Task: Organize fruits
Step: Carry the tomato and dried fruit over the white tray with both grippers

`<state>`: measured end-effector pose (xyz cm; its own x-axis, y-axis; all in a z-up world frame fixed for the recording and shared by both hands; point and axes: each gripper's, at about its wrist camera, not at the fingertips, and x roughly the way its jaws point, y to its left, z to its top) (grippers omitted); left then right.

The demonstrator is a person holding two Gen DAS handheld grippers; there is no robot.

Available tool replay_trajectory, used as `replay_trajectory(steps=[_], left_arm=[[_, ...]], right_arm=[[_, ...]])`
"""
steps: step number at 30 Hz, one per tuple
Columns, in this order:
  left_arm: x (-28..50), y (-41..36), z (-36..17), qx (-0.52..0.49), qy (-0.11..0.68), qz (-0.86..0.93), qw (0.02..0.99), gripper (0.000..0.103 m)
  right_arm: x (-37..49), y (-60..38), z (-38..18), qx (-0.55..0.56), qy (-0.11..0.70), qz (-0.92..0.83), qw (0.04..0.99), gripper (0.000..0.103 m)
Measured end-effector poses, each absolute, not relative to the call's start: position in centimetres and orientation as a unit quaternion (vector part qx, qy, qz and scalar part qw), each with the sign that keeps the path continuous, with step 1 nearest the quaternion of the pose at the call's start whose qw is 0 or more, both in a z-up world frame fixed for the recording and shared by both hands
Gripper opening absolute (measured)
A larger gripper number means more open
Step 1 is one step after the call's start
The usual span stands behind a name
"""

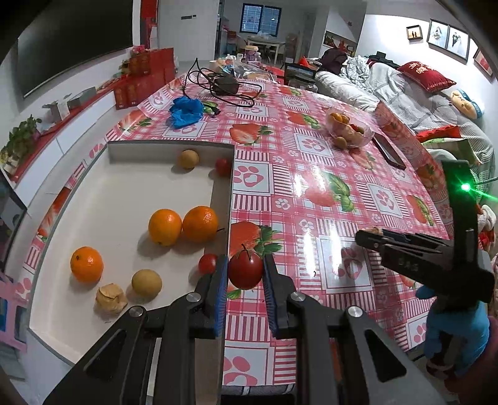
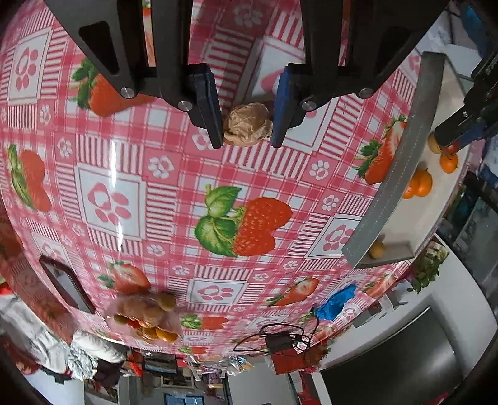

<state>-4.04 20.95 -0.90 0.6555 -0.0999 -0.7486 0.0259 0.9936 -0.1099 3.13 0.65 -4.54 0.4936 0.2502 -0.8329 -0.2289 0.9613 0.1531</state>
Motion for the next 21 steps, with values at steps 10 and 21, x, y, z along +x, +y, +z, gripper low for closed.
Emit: replay_trajectory(steps=[10,21], left_arm=[[-4.8,22.3,-0.9,-0.056,0.41,-0.029,0.91,0.024],[-5.3,24.0,-1.2,-0.068,0.408,-0.021,0.91,0.024]], right_arm=[[1.7,0.1,-4.0,0.027,0.49,0.135,0.861,0.032],[1.1,1.8,-3.6,0.021,0.496,0.137,0.857,0.032]])
